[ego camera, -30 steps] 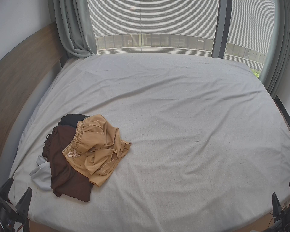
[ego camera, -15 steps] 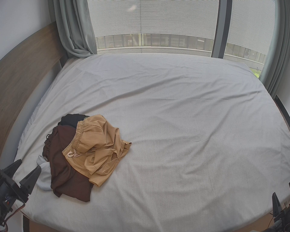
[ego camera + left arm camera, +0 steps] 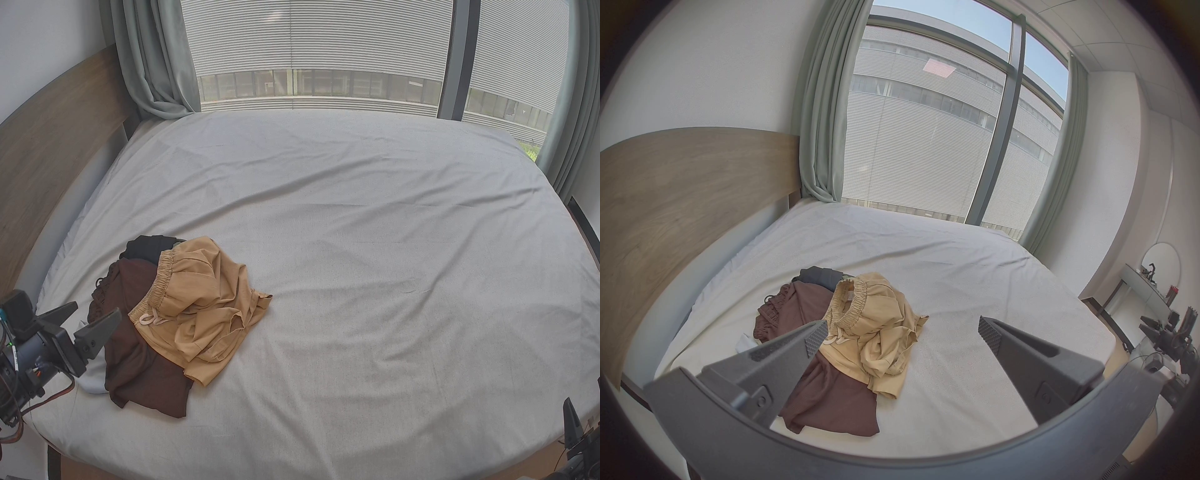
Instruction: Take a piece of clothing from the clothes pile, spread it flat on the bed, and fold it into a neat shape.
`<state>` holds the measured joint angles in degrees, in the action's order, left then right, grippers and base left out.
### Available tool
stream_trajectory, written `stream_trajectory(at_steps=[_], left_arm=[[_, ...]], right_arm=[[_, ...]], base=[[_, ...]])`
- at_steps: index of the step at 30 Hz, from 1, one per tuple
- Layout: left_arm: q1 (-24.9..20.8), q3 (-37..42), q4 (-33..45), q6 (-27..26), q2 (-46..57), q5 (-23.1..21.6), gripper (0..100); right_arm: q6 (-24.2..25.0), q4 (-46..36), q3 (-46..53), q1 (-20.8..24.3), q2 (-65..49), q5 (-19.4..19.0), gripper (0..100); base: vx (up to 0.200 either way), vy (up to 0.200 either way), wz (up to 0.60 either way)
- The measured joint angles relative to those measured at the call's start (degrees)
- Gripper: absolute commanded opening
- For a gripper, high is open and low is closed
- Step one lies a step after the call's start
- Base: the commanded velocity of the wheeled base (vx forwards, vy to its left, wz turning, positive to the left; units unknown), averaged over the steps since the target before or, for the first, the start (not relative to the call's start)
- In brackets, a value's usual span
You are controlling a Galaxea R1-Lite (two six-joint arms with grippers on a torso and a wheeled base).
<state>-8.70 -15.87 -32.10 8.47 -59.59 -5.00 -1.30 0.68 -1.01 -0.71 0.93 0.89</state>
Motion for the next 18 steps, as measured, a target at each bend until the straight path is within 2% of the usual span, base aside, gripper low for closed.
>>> stream_trajectory(at_steps=[4,12,18], left_arm=[[-0.3,-2.1,-0.1,0.0,-3.8,-0.4,100],[-0.2,-5.3,-1.8,0.7,-10.8,-4.1,100],[0.2,-5.8,-5.8,1.1,-15.3,-6.3,100]], right_arm=[[0.0,0.0,0.0,0.0,0.0,0.0,100],[0.1,0.0,0.0,0.0,0.0,0.0,100],[0.2,0.0,0.0,0.0,0.0,0.0,100]], base=[[0.000,0.000,0.00],[0.000,0.000,0.00],[0.000,0.000,0.00]])
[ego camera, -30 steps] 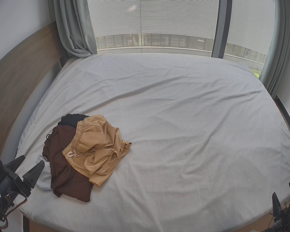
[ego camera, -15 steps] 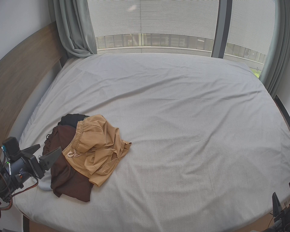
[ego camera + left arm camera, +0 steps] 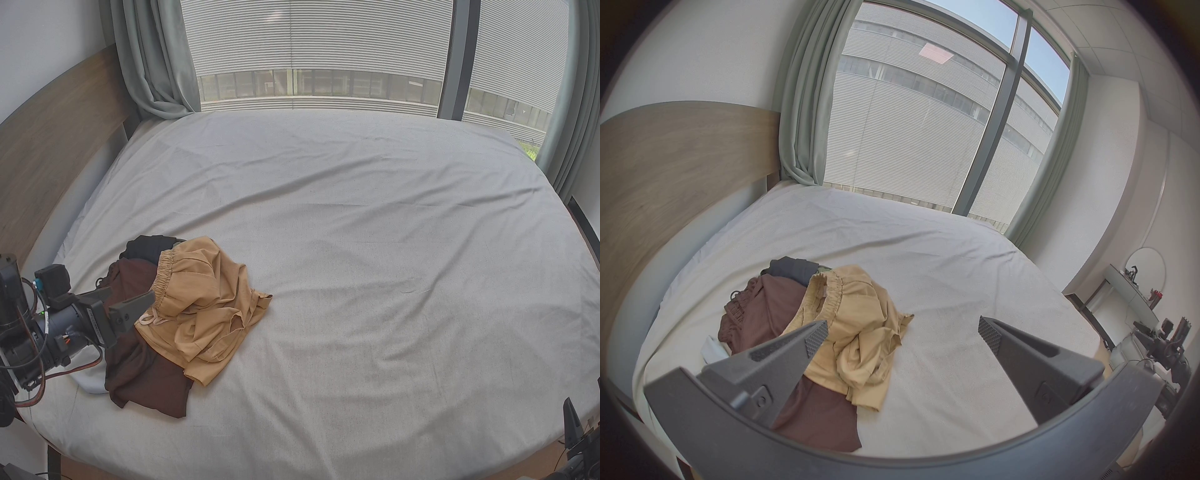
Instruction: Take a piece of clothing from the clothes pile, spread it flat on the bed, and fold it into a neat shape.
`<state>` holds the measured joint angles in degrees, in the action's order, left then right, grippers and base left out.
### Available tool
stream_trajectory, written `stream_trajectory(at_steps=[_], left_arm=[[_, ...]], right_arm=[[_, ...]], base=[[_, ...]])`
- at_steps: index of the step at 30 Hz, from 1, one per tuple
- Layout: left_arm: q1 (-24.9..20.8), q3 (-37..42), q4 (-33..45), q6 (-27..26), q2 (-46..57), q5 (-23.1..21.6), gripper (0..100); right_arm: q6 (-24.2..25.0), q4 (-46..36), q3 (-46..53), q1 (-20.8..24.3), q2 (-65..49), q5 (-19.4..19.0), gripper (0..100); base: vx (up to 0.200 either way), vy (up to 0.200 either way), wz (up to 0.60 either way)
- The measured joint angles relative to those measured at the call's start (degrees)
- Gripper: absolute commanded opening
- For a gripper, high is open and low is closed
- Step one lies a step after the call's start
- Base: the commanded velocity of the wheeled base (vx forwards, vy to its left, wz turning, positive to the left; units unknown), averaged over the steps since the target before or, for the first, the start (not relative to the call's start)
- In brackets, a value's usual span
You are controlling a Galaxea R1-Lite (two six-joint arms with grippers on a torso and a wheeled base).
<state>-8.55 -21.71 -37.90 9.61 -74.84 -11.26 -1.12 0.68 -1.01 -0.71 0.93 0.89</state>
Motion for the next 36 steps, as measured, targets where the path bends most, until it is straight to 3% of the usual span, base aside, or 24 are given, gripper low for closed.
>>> stream_trajectory(at_steps=[15,36], left_arm=[[0.8,-0.3,-9.6,3.4,-8.9,-0.5,100],[3.4,-7.8,-12.3,3.6,-21.3,-0.5,100]], right_arm=[[0.1,0.0,0.0,0.0,0.0,0.0,100],[0.3,0.0,0.0,0.0,0.0,0.0,100]], base=[[0.000,0.000,0.00],[0.000,0.000,0.00]])
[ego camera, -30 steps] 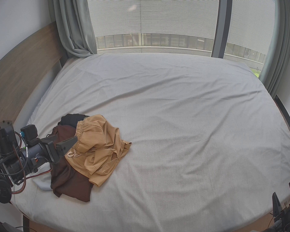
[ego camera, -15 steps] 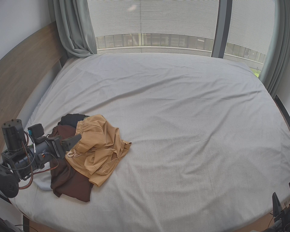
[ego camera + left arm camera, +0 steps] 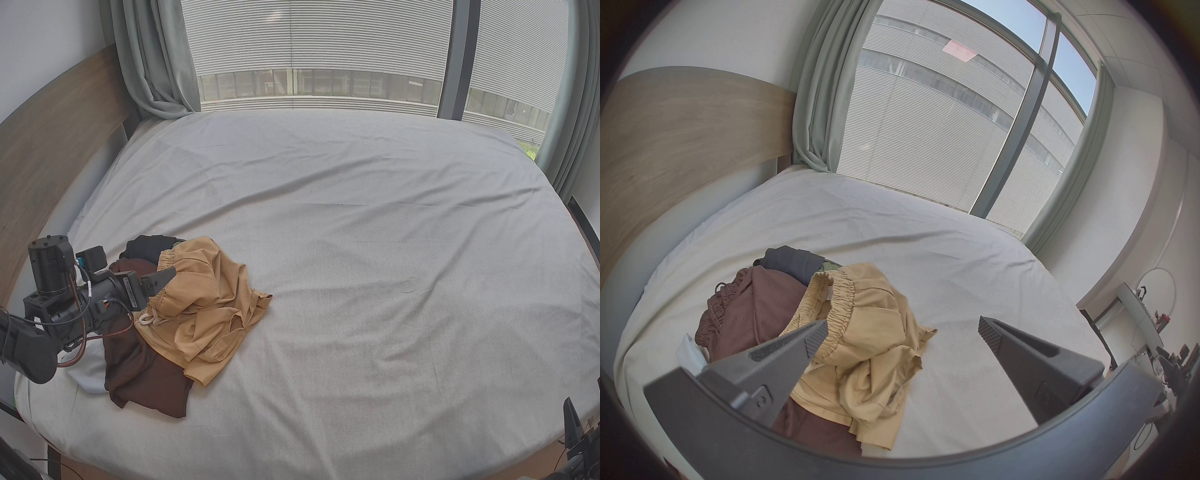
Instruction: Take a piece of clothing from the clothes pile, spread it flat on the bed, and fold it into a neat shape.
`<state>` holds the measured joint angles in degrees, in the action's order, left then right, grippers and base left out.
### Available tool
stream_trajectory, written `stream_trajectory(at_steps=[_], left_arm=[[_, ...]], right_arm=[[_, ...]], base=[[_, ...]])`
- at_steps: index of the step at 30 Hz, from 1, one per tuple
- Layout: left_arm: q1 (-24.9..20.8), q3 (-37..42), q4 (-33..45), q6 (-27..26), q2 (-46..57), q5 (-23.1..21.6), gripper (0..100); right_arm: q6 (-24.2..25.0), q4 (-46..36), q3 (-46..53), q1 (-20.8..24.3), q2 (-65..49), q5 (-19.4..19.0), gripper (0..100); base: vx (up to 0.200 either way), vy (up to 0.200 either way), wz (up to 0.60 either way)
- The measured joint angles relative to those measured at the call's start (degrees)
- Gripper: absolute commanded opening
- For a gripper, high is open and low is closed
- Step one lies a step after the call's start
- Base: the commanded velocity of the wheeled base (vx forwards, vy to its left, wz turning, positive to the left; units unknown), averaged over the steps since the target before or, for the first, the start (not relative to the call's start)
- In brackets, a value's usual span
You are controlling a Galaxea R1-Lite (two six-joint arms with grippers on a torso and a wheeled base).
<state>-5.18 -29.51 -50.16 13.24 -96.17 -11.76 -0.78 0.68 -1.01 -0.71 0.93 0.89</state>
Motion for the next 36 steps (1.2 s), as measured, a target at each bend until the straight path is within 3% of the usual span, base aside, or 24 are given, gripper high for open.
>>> stream_trajectory(at_steps=[11,23,36], left_arm=[[2.1,-5.1,-0.6,0.1,-7.4,-0.3,100],[3.2,-10.6,-0.6,2.7,-13.1,-4.3,100],[4.5,-19.0,1.8,2.8,-18.9,-4.5,100]], right_arm=[[0.0,0.0,0.0,0.0,0.0,0.1,100],[0.0,0.0,0.0,0.0,0.0,0.1,100],[0.0,0.0,0.0,0.0,0.0,0.1,100]], base=[[0.000,0.000,0.00],[0.000,0.000,0.00],[0.000,0.000,0.00]])
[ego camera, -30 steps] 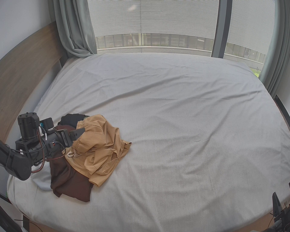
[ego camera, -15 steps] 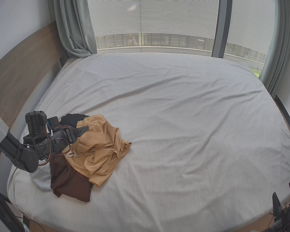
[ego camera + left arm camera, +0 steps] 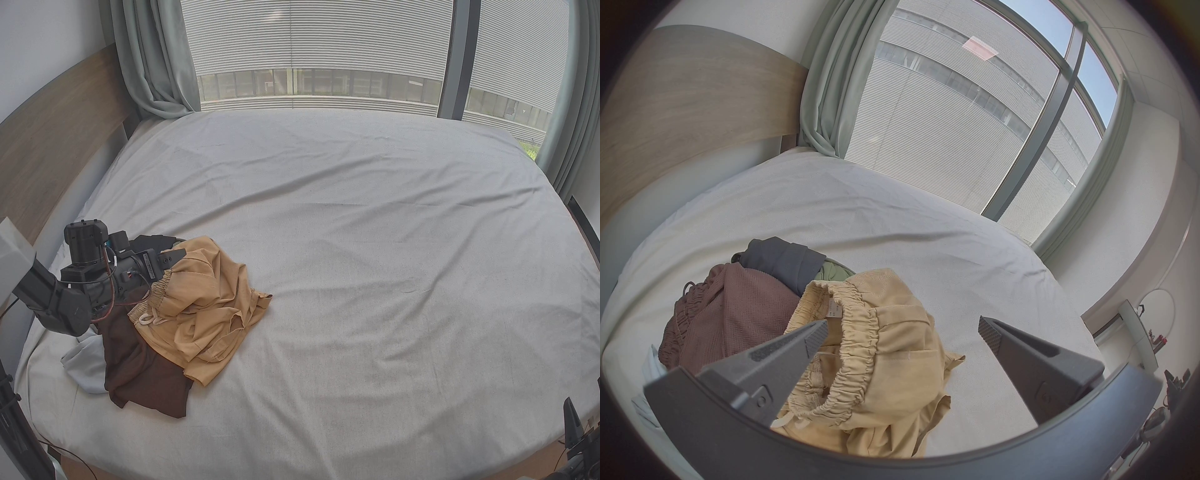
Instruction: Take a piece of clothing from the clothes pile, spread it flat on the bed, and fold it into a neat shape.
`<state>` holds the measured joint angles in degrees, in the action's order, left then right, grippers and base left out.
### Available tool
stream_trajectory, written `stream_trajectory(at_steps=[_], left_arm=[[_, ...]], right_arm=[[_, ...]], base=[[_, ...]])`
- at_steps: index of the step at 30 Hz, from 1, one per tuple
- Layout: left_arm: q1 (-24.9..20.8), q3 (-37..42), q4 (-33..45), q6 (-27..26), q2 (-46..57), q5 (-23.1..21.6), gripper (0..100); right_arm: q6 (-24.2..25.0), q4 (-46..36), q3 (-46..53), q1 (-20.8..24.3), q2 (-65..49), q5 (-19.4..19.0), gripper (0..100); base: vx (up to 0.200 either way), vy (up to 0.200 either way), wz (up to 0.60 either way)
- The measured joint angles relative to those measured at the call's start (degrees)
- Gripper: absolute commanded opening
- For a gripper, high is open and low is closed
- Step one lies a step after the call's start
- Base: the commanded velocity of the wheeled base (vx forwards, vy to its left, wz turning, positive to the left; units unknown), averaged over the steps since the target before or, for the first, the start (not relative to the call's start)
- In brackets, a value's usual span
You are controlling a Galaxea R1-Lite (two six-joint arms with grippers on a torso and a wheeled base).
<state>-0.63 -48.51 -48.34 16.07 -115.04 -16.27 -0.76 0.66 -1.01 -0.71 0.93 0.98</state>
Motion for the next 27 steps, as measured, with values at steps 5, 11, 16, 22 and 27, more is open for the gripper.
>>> stream_trajectory(at_steps=[5,11,16,22,27], left_arm=[[0.4,-3.0,3.5,0.0,-1.5,0.0,100],[0.6,-5.7,4.0,0.0,-3.6,-0.1,100],[0.6,-7.0,3.9,0.0,-5.5,-0.5,100],[0.2,-7.0,3.8,0.1,-6.7,-2.4,100],[0.0,-6.9,3.4,0.2,-7.1,-3.8,100]], right_arm=[[0.0,0.0,0.0,0.0,0.0,0.0,100],[0.0,0.0,0.0,0.0,0.0,0.0,100],[0.0,0.0,0.0,0.0,0.0,0.0,100],[0.0,0.0,0.0,0.0,0.0,0.0,100],[0.0,0.0,0.0,0.0,0.0,0.0,100]], base=[[0.000,0.000,0.00],[0.000,0.000,0.00],[0.000,0.000,0.00],[0.000,0.000,0.00],[0.000,0.000,0.00]])
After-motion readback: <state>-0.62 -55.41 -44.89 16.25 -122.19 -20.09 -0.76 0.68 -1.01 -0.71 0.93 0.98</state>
